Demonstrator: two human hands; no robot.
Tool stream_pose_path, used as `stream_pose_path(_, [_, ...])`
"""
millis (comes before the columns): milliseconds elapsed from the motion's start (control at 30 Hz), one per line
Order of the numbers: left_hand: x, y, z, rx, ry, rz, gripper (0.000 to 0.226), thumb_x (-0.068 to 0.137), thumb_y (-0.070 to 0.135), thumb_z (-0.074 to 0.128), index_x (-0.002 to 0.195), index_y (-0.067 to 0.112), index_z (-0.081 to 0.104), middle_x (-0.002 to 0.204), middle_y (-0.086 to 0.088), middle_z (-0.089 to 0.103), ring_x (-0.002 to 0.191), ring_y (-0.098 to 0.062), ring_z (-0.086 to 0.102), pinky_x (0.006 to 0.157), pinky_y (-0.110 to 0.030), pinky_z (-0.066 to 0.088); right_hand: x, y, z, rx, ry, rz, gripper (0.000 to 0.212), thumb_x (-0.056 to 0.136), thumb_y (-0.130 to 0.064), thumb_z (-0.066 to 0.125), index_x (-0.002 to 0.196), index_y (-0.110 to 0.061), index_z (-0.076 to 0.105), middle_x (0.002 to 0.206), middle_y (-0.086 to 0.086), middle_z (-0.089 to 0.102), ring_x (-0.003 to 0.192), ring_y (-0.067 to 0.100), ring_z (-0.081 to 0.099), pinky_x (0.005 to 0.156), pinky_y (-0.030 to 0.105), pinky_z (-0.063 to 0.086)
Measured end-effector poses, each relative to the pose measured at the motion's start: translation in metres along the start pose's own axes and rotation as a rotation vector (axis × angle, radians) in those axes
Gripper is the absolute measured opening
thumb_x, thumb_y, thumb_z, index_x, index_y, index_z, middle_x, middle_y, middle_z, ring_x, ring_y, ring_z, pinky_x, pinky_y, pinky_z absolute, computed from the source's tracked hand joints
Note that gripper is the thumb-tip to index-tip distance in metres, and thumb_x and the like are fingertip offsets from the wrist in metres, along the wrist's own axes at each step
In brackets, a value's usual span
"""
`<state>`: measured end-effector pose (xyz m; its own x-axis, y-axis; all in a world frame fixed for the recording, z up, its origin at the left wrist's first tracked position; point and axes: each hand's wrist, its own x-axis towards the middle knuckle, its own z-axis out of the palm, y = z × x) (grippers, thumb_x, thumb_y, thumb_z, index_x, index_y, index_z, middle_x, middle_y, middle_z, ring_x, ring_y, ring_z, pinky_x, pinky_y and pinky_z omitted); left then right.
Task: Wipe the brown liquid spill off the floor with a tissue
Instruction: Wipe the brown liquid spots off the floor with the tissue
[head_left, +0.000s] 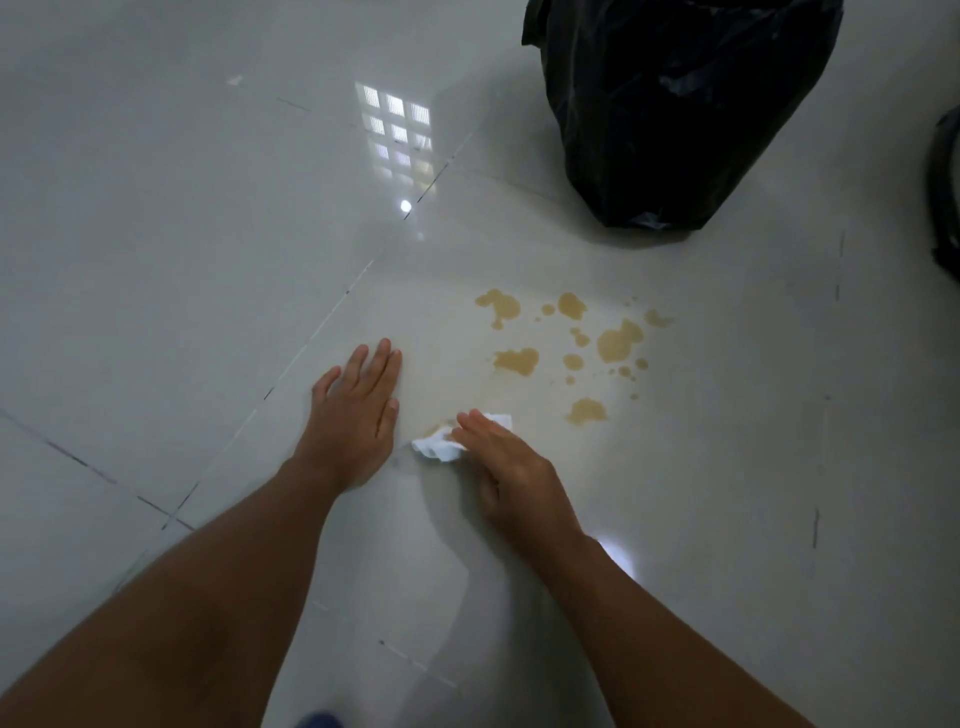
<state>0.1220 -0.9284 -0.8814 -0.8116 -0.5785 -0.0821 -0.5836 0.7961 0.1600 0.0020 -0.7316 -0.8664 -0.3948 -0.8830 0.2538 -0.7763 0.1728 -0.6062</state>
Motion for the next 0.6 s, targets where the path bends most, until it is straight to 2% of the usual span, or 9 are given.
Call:
stream_pose_path(100, [0.000, -0.001, 0.001, 0.009, 0.002, 0.000, 0.060, 0.094, 0.036, 0.018, 0.151, 0.019, 0.024, 0.160, 0.001, 0.019, 0.148, -0.020, 0.018, 0.111, -0.045, 0.020, 0.020, -0.009, 0.000, -0.006, 0.017, -0.013, 0.046, 0.083, -0.002, 0.041, 0.122, -0.008, 0.065, 0.132, 0.008, 0.061, 0.127, 0.020, 0.053, 0.104, 0.029, 0.039])
stream_pose_path(200, [0.001, -0.001, 0.001, 0.032, -0.011, -0.001, 0.060, 0.093, 0.035, 0.018, 0.151, 0.018, 0.026, 0.160, 0.000, 0.022, 0.147, -0.022, 0.021, 0.110, -0.047, 0.023, 0.015, -0.016, 0.016, -0.050, -0.127, -0.164, 0.043, 0.075, 0.003, 0.066, 0.116, -0.006, 0.067, 0.124, 0.011, 0.066, 0.119, 0.028, 0.059, 0.098, 0.038, 0.048])
stream_pose_path(267, [0.001, -0.001, 0.001, 0.033, -0.018, -0.010, 0.060, 0.093, 0.035, 0.018, 0.151, 0.018, 0.025, 0.160, 0.000, 0.021, 0.147, -0.021, 0.020, 0.111, -0.047, 0.022, -0.001, -0.018, 0.029, -0.068, -0.227, -0.196, 0.045, 0.072, 0.004, 0.070, 0.115, -0.007, 0.068, 0.124, 0.010, 0.066, 0.121, 0.030, 0.057, 0.100, 0.047, 0.048])
stream_pose_path(333, [0.002, -0.002, 0.001, 0.031, -0.026, -0.007, 0.060, 0.094, 0.035, 0.018, 0.152, 0.019, 0.022, 0.161, 0.001, 0.019, 0.148, -0.021, 0.017, 0.112, -0.047, 0.021, -0.016, -0.019, 0.032, -0.065, -0.228, -0.169, 0.042, 0.078, 0.000, 0.063, 0.118, -0.010, 0.067, 0.130, 0.006, 0.063, 0.129, 0.026, 0.051, 0.110, 0.044, 0.037])
stream_pose_path(433, [0.003, -0.002, 0.000, 0.024, -0.024, -0.005, 0.061, 0.093, 0.036, 0.017, 0.151, 0.018, 0.022, 0.161, 0.001, 0.019, 0.148, -0.021, 0.018, 0.111, -0.047, 0.022, -0.027, -0.015, 0.021, -0.044, -0.227, -0.173, 0.037, 0.083, -0.008, 0.060, 0.119, -0.014, 0.067, 0.133, 0.000, 0.061, 0.132, 0.018, 0.047, 0.115, 0.033, 0.028])
stream_pose_path(533, [0.002, 0.000, 0.000, 0.022, -0.025, -0.011, 0.063, 0.092, 0.037, 0.016, 0.152, 0.019, 0.022, 0.161, 0.001, 0.018, 0.148, -0.021, 0.017, 0.112, -0.047, 0.021, -0.036, 0.003, 0.001, -0.038, -0.247, -0.183, 0.034, 0.087, -0.015, 0.061, 0.121, -0.016, 0.066, 0.135, -0.003, 0.059, 0.133, 0.014, 0.045, 0.115, 0.032, 0.030])
stream_pose_path(600, [0.002, 0.001, 0.000, 0.016, -0.020, -0.018, 0.063, 0.091, 0.037, 0.015, 0.152, 0.019, 0.022, 0.161, 0.002, 0.018, 0.148, -0.020, 0.017, 0.112, -0.046, 0.020, -0.046, 0.019, -0.012, -0.072, -0.202, -0.153, 0.036, 0.087, -0.015, 0.060, 0.122, -0.018, 0.066, 0.137, -0.004, 0.057, 0.134, 0.013, 0.045, 0.114, 0.034, 0.032])
